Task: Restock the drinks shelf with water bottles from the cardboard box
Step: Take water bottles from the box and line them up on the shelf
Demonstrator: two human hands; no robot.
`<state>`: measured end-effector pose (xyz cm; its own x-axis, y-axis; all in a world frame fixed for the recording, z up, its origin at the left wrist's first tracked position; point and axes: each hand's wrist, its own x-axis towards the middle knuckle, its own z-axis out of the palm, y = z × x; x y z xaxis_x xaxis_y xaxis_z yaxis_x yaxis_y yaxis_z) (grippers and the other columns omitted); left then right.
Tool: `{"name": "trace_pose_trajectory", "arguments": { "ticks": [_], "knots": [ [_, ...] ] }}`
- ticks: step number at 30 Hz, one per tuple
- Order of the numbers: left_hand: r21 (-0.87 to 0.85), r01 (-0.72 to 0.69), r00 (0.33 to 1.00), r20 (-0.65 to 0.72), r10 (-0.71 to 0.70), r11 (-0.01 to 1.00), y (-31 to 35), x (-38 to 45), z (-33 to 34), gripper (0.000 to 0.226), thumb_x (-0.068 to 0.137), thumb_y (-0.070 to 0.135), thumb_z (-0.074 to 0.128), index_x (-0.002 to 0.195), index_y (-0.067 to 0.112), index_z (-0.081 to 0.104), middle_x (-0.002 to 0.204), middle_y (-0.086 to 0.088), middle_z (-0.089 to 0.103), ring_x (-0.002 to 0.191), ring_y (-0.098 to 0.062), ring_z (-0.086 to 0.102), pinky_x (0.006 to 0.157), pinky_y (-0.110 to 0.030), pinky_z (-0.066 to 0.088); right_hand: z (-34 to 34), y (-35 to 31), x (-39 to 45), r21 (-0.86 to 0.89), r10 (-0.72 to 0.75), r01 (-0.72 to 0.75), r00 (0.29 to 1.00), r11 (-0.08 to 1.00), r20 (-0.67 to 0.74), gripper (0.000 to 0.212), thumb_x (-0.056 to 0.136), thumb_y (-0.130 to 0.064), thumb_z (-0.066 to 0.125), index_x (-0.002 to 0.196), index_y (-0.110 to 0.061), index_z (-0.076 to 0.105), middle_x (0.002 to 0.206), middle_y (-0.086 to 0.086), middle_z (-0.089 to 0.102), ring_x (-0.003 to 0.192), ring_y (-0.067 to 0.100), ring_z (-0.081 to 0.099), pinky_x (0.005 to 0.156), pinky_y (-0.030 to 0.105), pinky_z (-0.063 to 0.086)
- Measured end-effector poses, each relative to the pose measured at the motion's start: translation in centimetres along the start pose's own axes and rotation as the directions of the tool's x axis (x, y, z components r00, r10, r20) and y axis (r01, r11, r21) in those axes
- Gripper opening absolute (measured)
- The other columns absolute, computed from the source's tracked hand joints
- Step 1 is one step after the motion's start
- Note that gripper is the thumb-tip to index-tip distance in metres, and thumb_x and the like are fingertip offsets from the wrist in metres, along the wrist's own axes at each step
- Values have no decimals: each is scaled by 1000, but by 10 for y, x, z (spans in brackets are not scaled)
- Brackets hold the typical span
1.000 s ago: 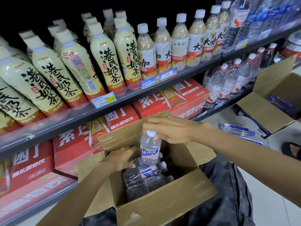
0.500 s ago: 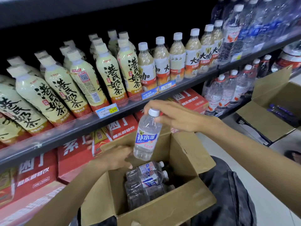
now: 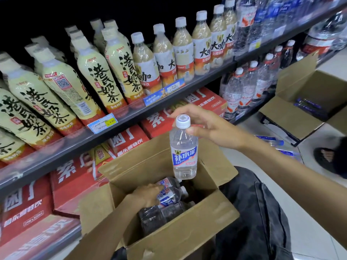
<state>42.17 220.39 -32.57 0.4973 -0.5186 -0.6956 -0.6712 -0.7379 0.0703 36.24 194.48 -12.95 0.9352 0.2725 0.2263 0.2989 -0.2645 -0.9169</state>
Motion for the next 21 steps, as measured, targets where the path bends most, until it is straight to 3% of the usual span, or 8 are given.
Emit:
{"name": "trace_pose_trajectory", "arguments": {
  "ticks": [3, 6, 11, 17, 21],
  "knots": [
    [9, 18, 1000, 24, -19, 1000, 3, 13, 10, 71, 92, 41, 56, 153, 26, 22, 156, -9, 31, 138, -29, 37, 111, -34, 35, -3, 9, -13, 14, 48, -48, 998, 999, -39, 41, 93, 4, 53, 134, -2, 48, 136, 10, 52, 124, 17, 54, 103, 25, 42],
    [-18, 73, 997, 36, -72, 997, 9, 23, 17, 79, 90, 43, 59, 154, 19, 20, 158, -11, 25, 142, -29, 32, 115, -33, 29, -6, 16, -20, 68, 113, -109, 992, 992, -60, 38, 90, 5, 55, 128, 1, 52, 123, 8, 58, 114, 12, 58, 96, 22, 44],
    [-14, 98, 995, 26, -97, 995, 16, 29, 20, 74, 92, 34, 60, 149, 7, 22, 152, -19, 30, 138, -35, 35, 114, -37, 29, -7, 20, -26, 76, 139, -134, 989, 988, -52, 34, 90, 5, 57, 123, -5, 55, 117, -1, 60, 109, 5, 58, 93, 17, 42],
    [-138, 93, 994, -36, -98, 986, 7, 12, 18, 85, 87, 40, 65, 149, 7, 18, 147, -17, 31, 136, -35, 38, 110, -36, 33, -7, 22, -27, 168, 149, -144, 989, 975, -22, 36, 87, -1, 60, 122, -5, 57, 118, -1, 61, 111, 11, 58, 97, 25, 44],
    [-227, 17, 995, -90, -38, 974, -8, -8, -5, 68, 85, 45, 65, 136, 12, 34, 130, -9, 39, 126, -28, 45, 101, -31, 36, -7, 28, -25, 317, 201, -191, 980, 929, 0, 36, 87, -6, 59, 123, -11, 57, 120, -1, 61, 114, 14, 57, 97, 28, 43]
  ]
}}
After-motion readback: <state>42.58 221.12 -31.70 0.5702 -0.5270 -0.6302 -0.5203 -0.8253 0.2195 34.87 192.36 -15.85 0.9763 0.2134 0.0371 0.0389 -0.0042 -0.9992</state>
